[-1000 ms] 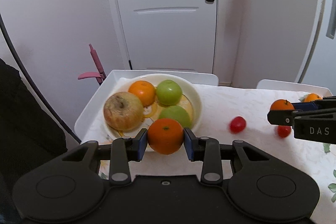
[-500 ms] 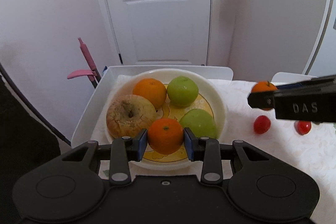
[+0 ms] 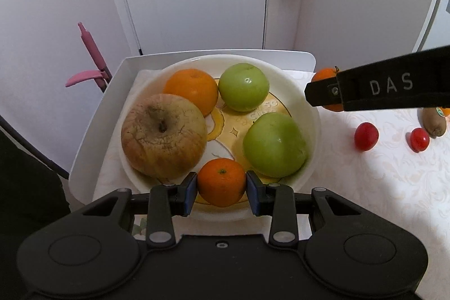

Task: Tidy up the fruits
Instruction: 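Lower both mandarins into the bowl and open both tools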

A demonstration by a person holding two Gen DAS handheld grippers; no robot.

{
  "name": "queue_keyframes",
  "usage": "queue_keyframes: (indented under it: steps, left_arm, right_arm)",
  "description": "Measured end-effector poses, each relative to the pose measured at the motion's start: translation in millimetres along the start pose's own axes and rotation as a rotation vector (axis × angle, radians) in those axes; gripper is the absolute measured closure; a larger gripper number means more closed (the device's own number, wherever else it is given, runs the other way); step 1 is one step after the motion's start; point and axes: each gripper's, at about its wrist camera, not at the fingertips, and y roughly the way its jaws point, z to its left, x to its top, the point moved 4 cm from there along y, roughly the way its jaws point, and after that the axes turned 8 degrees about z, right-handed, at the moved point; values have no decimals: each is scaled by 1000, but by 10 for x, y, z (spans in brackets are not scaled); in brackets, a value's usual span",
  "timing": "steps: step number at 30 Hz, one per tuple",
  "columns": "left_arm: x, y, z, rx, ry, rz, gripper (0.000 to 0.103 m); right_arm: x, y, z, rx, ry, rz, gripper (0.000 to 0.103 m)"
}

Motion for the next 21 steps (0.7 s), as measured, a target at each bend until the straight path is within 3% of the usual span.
queue_keyframes:
  steps: [3, 6, 9, 11, 21]
  left_arm:
    - [13, 16, 20, -7, -5, 0, 62]
    - [16, 4, 51, -42, -21, 0, 49]
    - [10, -51, 49, -84, -34, -8, 22]
    - [-3, -124, 27, -81, -34, -33, 12]
    - [-84, -258, 132, -76, -61, -50, 11]
  right_arm:
    - [5, 33, 27, -4, 5, 5, 50]
    - [17, 54, 48, -3, 5, 9, 50]
    - [39, 65, 50, 0, 1, 12, 50]
    - [56, 80, 50, 3, -4, 15, 50]
    - [178, 262, 105, 30, -43, 55, 50]
